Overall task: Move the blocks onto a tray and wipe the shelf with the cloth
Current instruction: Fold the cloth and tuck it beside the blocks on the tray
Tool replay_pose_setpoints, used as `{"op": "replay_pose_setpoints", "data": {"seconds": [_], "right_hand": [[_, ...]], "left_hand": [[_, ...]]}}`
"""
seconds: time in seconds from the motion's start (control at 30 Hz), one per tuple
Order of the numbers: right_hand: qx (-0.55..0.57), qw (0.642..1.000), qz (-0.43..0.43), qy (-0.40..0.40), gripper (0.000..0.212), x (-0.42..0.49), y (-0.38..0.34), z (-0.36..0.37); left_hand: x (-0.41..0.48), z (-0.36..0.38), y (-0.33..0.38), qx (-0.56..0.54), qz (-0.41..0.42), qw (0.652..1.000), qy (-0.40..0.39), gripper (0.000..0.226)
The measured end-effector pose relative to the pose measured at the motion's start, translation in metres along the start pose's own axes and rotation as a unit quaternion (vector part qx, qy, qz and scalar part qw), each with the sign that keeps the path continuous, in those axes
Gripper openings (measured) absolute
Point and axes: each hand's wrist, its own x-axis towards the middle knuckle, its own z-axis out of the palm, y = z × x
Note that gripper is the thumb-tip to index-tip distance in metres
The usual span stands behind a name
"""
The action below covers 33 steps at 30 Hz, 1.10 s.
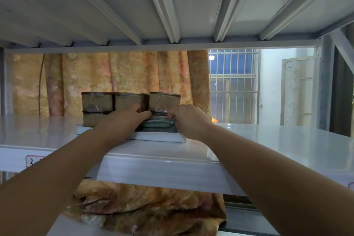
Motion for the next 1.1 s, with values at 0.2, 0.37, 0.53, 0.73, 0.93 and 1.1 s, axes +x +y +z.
{"op": "replay_pose_setpoints", "data": {"seconds": [0.2, 0.37, 0.53, 0.73, 0.93, 1.1], "right_hand": [[0.065, 0.998, 0.011, -0.015, 0.034, -0.003, 0.009, -0.003], [0.085, 0.994, -0.010, 0.060, 0.028, -0.005, 0.006, -0.003], [0.135, 0.991, 0.008, -0.024, 0.023, -0.011, 0.006, -0.006], [0.120, 0.991, 0.012, -0.051, 0.015, -0.012, 0.006, -0.007], [0.105, 0.992, 0.015, -0.069, 0.025, -0.011, 0.004, -0.006], [0.133, 0.990, -0.046, -0.033, 0.029, -0.013, 0.000, -0.007]], "left_hand": [[-0.006, 0.010, -0.009, -0.163, 0.016, 0.983, 0.082, 0.022], [-0.012, 0.007, -0.009, -0.252, -0.014, 0.963, 0.097, 0.017], [-0.014, 0.004, -0.008, -0.275, -0.009, 0.958, 0.080, 0.022], [-0.009, 0.007, -0.008, -0.253, -0.018, 0.964, 0.073, 0.022], [-0.012, 0.002, -0.001, -0.205, 0.023, 0.978, 0.037, 0.024], [-0.016, 0.000, 0.006, 0.070, 0.069, 0.992, 0.082, 0.039]]}}
